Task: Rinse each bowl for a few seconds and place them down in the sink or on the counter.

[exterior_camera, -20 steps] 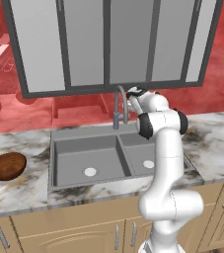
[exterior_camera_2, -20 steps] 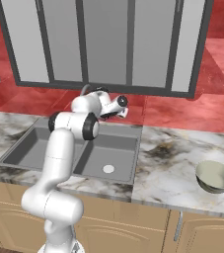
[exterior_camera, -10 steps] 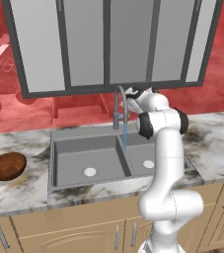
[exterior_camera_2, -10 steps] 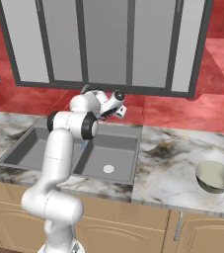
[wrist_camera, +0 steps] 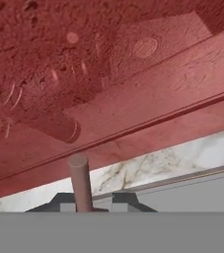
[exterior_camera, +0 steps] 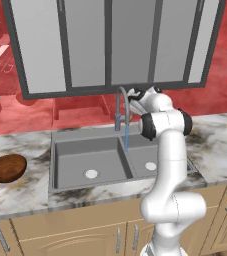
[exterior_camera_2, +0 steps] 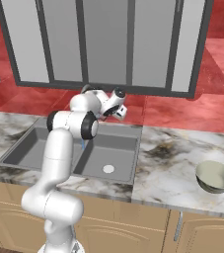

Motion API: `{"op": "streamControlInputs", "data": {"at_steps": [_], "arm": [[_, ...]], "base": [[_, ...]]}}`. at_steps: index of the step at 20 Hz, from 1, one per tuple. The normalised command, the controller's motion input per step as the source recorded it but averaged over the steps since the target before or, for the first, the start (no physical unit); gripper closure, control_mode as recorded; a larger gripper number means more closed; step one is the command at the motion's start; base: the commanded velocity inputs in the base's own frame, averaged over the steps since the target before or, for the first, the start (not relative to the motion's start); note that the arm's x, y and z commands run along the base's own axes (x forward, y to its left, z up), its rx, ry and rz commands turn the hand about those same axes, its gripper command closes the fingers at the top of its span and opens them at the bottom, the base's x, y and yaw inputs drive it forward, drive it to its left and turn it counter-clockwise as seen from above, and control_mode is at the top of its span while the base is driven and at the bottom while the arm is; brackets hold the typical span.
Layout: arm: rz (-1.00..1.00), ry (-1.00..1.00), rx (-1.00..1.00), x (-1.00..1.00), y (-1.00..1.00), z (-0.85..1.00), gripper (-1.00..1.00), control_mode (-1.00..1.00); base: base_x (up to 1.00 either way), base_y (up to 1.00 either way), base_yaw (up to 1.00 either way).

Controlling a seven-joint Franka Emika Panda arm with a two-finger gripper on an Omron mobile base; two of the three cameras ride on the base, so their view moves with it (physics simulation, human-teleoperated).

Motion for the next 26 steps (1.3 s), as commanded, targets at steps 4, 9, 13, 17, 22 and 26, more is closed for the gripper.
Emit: {"op": "streamControlInputs", "data": {"at_steps": [4, 9, 13, 17, 22, 26], "arm": [[-0.03, 0.00, 0.07, -0.04, -0.48, 0.48, 1.00, -1.00], [0.04, -0.01, 0.04, -0.13, -0.30, 0.52, 1.00, -1.00], [0.19, 0.06, -0.04, -0.17, 0.11, 0.27, -1.00, -1.00], [0.18, 0.01, -0.03, -0.21, 0.08, 0.29, -1.00, -1.00], [0.16, 0.00, -0.03, -0.32, -0.05, 0.28, -1.00, -1.00], [0.11, 0.00, -0.02, -0.37, -0.22, 0.26, -1.00, -1.00]], "base": [[0.00, 0.00, 0.00], [0.00, 0.00, 0.00], [0.00, 0.00, 0.00], [0.00, 0.00, 0.00], [0.00, 0.00, 0.00], [0.00, 0.00, 0.00]]}}
